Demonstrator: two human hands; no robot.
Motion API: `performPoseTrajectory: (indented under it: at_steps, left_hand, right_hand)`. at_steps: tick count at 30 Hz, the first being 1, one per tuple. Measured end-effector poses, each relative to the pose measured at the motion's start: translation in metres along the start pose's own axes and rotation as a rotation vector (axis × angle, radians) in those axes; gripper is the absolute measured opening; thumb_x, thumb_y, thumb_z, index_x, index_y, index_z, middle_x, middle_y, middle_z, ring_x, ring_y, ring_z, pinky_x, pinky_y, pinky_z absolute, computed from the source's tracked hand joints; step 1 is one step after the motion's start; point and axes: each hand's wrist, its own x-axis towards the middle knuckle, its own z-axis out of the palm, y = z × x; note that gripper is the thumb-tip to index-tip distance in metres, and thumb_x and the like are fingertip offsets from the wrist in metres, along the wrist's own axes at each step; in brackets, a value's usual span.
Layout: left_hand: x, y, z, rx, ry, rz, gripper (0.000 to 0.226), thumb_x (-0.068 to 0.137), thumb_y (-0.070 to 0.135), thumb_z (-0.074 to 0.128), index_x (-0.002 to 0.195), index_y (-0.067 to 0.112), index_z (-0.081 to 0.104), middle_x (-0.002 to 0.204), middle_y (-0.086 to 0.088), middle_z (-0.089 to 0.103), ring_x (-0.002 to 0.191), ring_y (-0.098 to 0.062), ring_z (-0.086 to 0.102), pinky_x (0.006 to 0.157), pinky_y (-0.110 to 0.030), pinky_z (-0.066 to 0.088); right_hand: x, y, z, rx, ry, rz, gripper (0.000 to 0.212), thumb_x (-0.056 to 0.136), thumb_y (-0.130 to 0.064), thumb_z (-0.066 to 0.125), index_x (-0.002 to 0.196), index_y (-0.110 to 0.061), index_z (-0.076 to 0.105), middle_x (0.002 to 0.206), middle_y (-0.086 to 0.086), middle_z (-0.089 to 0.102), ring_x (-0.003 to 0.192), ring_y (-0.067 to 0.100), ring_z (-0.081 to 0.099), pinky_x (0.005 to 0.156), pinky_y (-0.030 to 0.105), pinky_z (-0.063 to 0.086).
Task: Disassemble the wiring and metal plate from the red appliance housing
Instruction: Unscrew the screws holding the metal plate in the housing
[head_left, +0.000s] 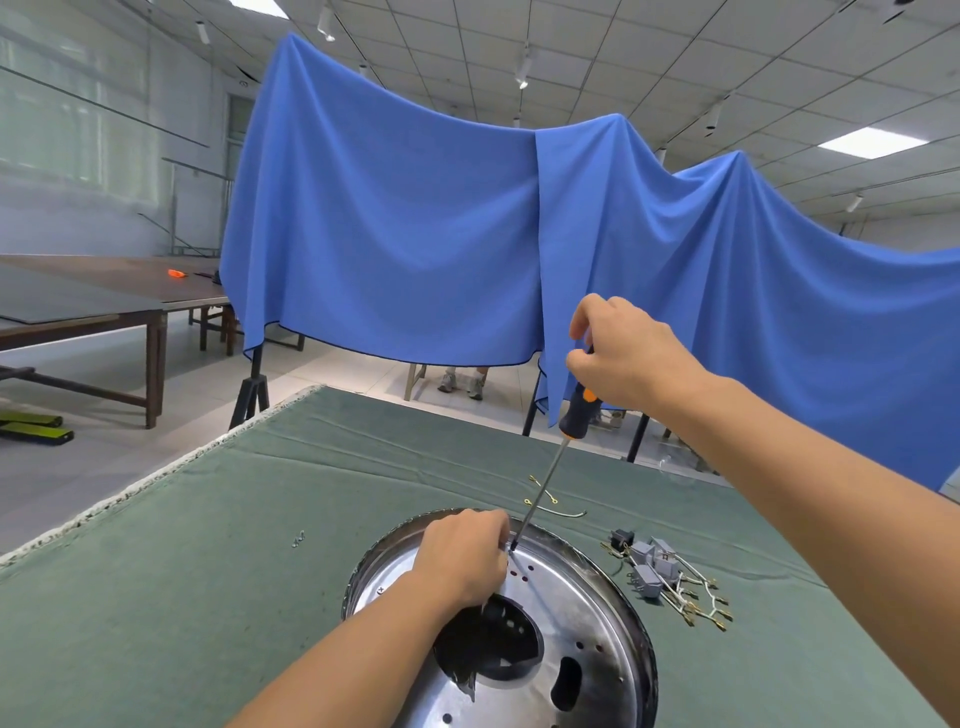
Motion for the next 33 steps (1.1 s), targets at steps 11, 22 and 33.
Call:
performPoseTrajectory:
  at_steps: [11, 22, 33]
  left_hand:
    - [0.002, 0.000, 0.001, -0.049, 0.045, 0.025, 0.024, 0.085, 0.035, 0.054, 0.106, 0.028, 0.065, 0.111, 0.005, 0.067, 0.105, -0.020, 0.059, 0.083, -0.031, 0.044]
    - [0.009, -0.004, 0.005, -0.063, 0.065, 0.010, 0.018, 0.087, 0.039, 0.058, 0.101, 0.032, 0.068, 0.103, 0.006, 0.069, 0.099, -0.019, 0.061, 0.076, -0.030, 0.042]
    - [0.012, -0.003, 0.006, -0.068, 0.038, -0.001, 0.015, 0.085, 0.030, 0.056, 0.094, 0.026, 0.068, 0.104, 0.005, 0.067, 0.100, -0.019, 0.060, 0.075, -0.030, 0.041]
  right_hand:
    - [-0.003, -0.001, 0.000, 0.092, -0.010, 0.115, 0.024, 0.083, -0.024, 0.055, 0.102, -0.014, 0.046, 0.102, 0.005, 0.049, 0.089, 0.029, 0.055, 0.066, 0.034, 0.038]
    - [-0.015, 0.000, 0.005, -0.034, 0.169, -0.052, 0.014, 0.088, -0.020, 0.051, 0.099, -0.012, 0.049, 0.096, 0.006, 0.053, 0.081, 0.034, 0.055, 0.069, 0.038, 0.045]
    - [-0.018, 0.008, -0.003, -0.050, 0.403, -0.014, 0.017, 0.091, -0.025, 0.052, 0.088, -0.010, 0.057, 0.090, 0.004, 0.053, 0.075, 0.034, 0.054, 0.064, 0.033, 0.040]
